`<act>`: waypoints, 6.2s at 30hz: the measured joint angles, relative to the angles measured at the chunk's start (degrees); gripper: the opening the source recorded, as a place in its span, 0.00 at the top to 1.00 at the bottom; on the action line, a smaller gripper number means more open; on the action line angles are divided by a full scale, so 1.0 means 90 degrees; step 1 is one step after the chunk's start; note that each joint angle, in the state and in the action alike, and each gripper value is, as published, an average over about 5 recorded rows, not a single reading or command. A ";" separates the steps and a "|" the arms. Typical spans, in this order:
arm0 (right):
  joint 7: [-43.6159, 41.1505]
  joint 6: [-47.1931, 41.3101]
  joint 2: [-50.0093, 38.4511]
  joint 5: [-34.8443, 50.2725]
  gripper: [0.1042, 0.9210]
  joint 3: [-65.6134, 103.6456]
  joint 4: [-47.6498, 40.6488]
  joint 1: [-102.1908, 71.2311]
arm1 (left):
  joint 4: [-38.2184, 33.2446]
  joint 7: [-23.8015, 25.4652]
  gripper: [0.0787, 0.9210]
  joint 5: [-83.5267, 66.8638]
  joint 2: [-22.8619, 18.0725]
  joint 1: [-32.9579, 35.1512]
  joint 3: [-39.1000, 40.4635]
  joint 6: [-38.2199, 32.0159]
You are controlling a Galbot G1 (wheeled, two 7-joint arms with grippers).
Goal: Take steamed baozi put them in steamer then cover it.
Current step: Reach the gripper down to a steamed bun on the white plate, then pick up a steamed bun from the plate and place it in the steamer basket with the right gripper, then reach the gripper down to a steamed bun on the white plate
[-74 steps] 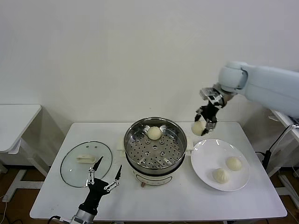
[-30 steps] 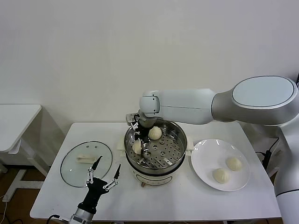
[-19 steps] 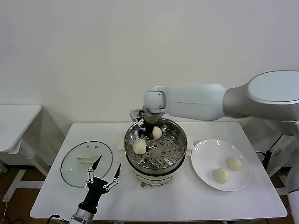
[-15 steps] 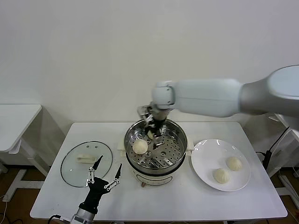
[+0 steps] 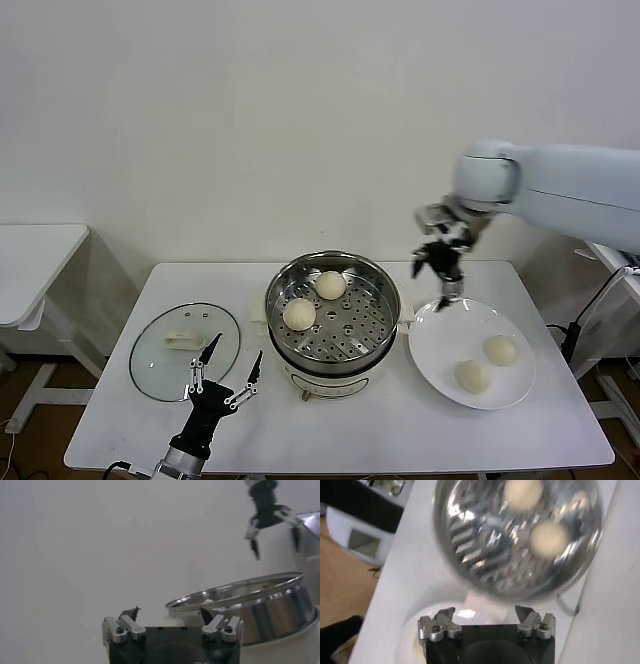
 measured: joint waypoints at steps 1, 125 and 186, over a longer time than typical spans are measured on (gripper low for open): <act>0.0004 0.0030 -0.0138 -0.0093 0.12 -0.0002 0.0001 -0.0074 | 0.0000 -0.0001 0.12 0.0001 -0.0001 0.0001 -0.0004 0.0001; 0.0374 0.4490 0.2611 -0.4350 0.12 0.2162 0.0728 -0.2034 | 0.0151 -0.0089 0.12 -0.0096 0.0090 -0.0064 -0.0099 -0.0088; 0.0577 0.1393 -0.0797 -0.1941 0.12 0.3770 -0.3272 -0.4708 | 0.0120 -0.0115 0.12 0.0043 0.0030 -0.0047 -0.0006 0.0033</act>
